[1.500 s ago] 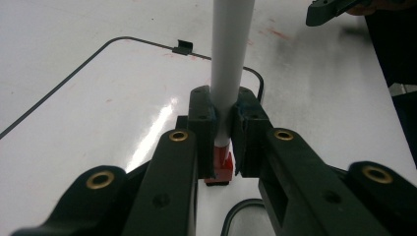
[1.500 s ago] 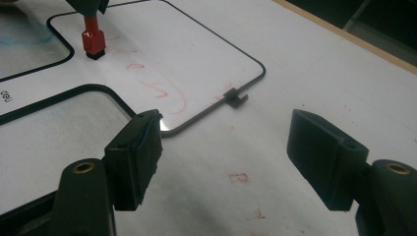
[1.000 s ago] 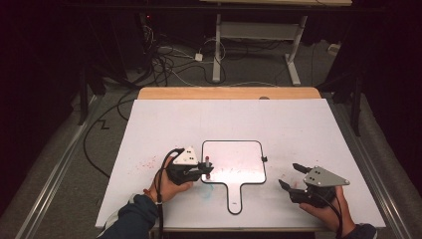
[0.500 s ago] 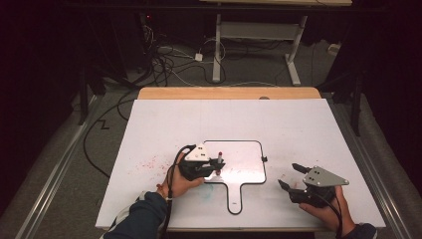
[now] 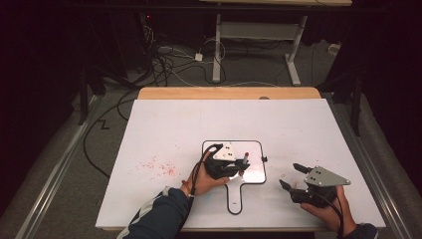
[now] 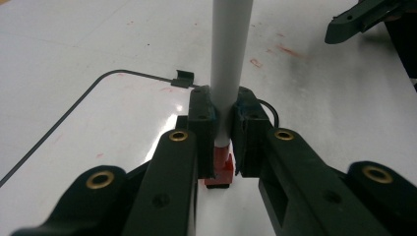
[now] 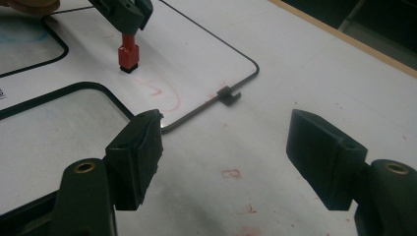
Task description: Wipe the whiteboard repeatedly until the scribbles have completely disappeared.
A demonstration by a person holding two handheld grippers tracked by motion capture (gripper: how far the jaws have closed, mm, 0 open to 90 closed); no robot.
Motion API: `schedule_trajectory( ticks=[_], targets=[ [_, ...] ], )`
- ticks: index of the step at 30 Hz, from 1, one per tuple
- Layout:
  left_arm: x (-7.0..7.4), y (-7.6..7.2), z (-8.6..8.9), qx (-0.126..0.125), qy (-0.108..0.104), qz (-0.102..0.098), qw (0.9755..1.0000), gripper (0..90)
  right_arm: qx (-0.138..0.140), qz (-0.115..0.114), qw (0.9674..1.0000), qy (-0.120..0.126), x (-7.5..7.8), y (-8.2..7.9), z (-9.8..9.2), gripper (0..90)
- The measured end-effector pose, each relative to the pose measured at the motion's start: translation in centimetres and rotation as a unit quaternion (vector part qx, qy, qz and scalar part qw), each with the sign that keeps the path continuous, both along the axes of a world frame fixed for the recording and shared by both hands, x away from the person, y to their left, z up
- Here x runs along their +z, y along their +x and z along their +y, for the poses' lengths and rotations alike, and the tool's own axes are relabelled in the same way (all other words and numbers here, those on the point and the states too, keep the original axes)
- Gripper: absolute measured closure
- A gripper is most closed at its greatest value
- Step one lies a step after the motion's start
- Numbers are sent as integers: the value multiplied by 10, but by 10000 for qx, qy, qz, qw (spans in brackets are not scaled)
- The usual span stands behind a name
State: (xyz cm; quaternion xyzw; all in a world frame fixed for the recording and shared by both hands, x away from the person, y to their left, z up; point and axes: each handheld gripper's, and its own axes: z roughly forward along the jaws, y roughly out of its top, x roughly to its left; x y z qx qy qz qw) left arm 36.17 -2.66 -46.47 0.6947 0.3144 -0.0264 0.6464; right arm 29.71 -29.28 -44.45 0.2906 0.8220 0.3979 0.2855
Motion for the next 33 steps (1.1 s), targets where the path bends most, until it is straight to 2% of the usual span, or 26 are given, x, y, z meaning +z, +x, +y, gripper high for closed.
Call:
schedule_trajectory(
  ticks=[5, 8, 9, 10, 15, 17, 22, 25, 27, 29, 30, 31, 33],
  targets=[
    [2, 0, 11, 23, 141, 48, 9999, 788, -8, -18, 10000, -2, 1, 1, -2, 305],
    [2, 2, 28, 132, 160, 115, 9997, 788, -35, -11, 10000, 25, 1, 1, -2, 305],
    [3, 3, 39, 202, 211, 125, 9995, 788, -38, -11, 10000, 34, 1, 1, -3, 305],
    [3, 3, 39, 202, 211, 125, 9995, 789, -38, -20, 10000, 37, 2, 1, -2, 306],
    [3, 2, 64, 411, 206, 213, 9987, 788, -20, -18, 10000, 16, 1, 1, -1, 305],
    [2, 1, 73, 513, 246, 185, 9982, 788, -2, -17, 10000, 4, 1, 1, 0, 305],
    [1, 2, 92, 788, 173, 232, 9965, 788, 24, -11, 10000, -1, 1, 2, 2, 304],
    [0, 5, 90, 831, 94, 215, 9963, 788, 21, -4, 10000, 7, 1, 2, 2, 304],
    [0, 7, 82, 796, 62, 167, 9967, 788, 21, -12, 10000, 1, 1, 2, 3, 305],
    [0, 8, 71, 741, 39, 150, 9971, 789, 23, -14, 10000, 4, 1, 2, 2, 305],
    [0, 10, 59, 625, 80, 106, 9980, 789, 20, -12, 10000, 6, 1, 2, 2, 305],
    [0, 10, 59, 625, 80, 106, 9980, 789, 23, -4, 10000, 10, 1, 2, 2, 305],
    [0, 11, 46, 522, 69, 102, 9986, 788, 33, -3, 10000, -8, 1, 2, 2, 305]
  ],
)
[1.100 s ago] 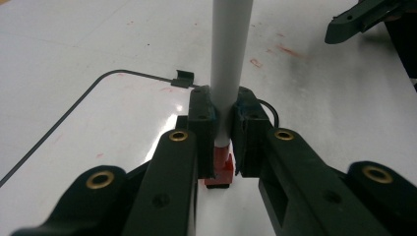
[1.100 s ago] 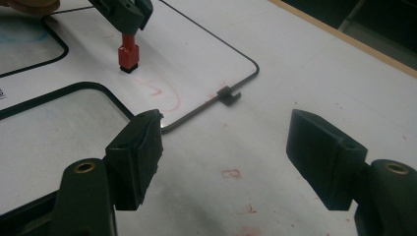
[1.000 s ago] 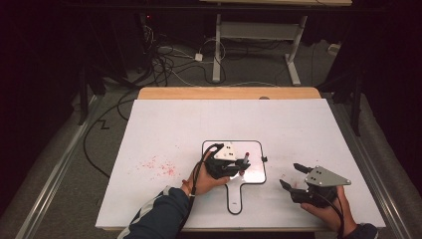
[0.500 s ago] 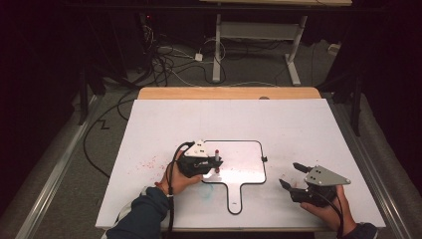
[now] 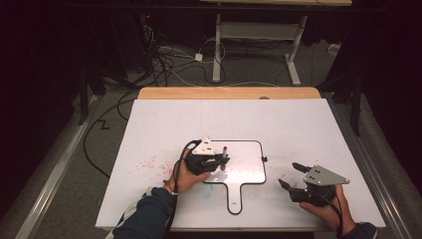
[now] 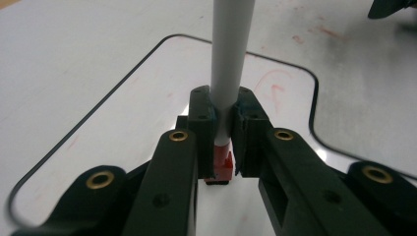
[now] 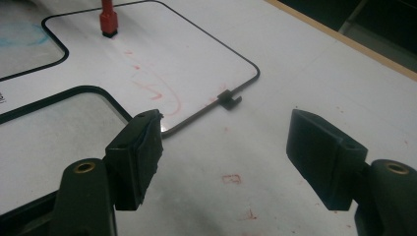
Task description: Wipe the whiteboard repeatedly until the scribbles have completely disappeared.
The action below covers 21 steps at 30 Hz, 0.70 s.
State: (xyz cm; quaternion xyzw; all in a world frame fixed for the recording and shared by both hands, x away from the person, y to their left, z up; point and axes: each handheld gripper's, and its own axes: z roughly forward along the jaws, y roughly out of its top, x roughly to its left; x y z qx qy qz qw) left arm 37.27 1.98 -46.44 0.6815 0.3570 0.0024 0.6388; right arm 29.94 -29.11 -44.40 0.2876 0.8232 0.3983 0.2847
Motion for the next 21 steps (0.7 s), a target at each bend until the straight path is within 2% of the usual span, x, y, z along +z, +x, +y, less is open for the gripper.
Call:
schedule_trajectory(
  ticks=[11, 14, 18, 21],
  targets=[
    [1, 0, -71, -525, -157, -20, 9985, 788, -45, 8, 10000, 28, 0, -1, -4, 304],
    [1, -2, -88, -666, -117, -83, 9977, 789, -57, 18, 10000, 41, 0, -1, -6, 305],
    [1, -5, -108, -807, -100, -117, 9966, 788, -81, 27, 10000, 50, 0, -1, -7, 305],
    [2, -5, -115, -794, -46, -156, 9967, 788, -77, 28, 9999, 64, 0, -1, -7, 305]
  ],
)
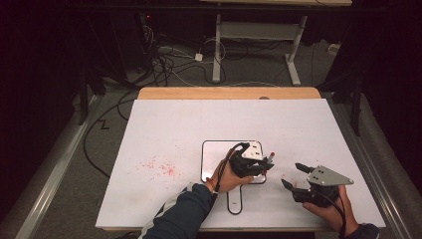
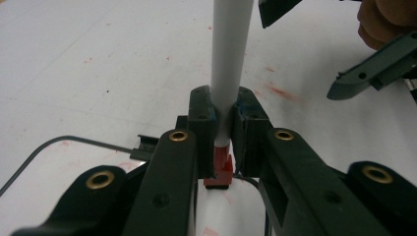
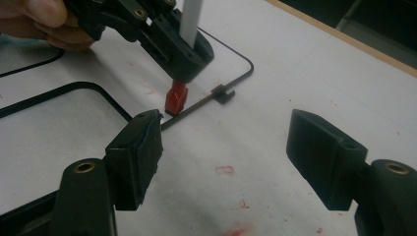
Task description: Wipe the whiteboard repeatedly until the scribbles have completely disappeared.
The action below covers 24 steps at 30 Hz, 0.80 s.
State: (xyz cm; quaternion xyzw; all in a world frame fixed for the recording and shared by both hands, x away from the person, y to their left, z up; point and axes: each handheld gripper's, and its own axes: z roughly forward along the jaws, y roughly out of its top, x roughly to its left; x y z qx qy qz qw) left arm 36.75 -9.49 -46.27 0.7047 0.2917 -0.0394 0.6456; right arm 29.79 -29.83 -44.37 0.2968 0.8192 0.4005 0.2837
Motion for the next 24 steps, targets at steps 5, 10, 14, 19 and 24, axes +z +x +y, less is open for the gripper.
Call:
schedule_trajectory(
  ticks=[5, 10, 14, 19, 24],
  targets=[
    [1, 2, 6, 112, 38, 102, 9999, 789, -4, -9, 10000, -3, 0, 0, -1, 305],
    [1, 8, 19, 257, -23, 211, 9994, 789, -13, -23, 10000, 0, 1, -1, -1, 305],
    [1, 8, 27, 285, 5, 219, 9994, 789, -7, -32, 10000, 0, 1, 0, 0, 305],
    [2, 9, 41, 399, 17, 295, 9988, 789, -19, -39, 10000, 9, 1, 0, 0, 304],
    [2, 8, 59, 562, 90, 287, 9980, 789, -26, -42, 10000, 15, 2, 0, -1, 303]
  ],
)
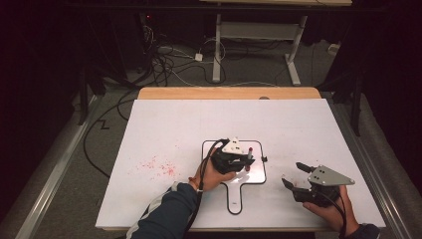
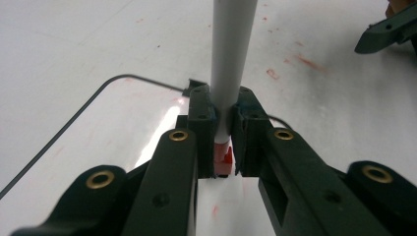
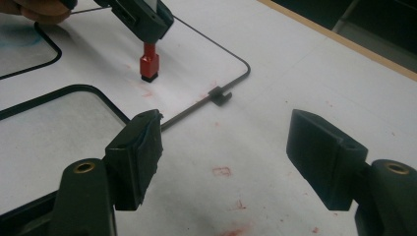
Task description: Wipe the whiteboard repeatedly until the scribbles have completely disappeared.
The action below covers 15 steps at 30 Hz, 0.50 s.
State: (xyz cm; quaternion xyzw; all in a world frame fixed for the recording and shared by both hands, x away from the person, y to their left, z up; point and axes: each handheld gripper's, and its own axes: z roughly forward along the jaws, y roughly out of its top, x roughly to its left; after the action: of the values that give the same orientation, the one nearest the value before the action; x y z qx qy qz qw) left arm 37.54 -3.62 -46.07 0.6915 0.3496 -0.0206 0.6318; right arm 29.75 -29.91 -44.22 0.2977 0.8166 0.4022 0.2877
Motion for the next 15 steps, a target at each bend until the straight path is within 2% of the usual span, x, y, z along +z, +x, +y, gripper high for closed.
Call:
schedule_trajectory(
  ticks=[10, 15],
  targets=[
    [0, -14, 39, 194, 180, -52, 9996, 789, -24, -38, 10000, 0, 1, -1, 0, 303],
    [-1, -22, 61, 283, 178, -33, 9994, 789, -11, -30, 10000, -26, 1, 0, 1, 303]
  ],
)
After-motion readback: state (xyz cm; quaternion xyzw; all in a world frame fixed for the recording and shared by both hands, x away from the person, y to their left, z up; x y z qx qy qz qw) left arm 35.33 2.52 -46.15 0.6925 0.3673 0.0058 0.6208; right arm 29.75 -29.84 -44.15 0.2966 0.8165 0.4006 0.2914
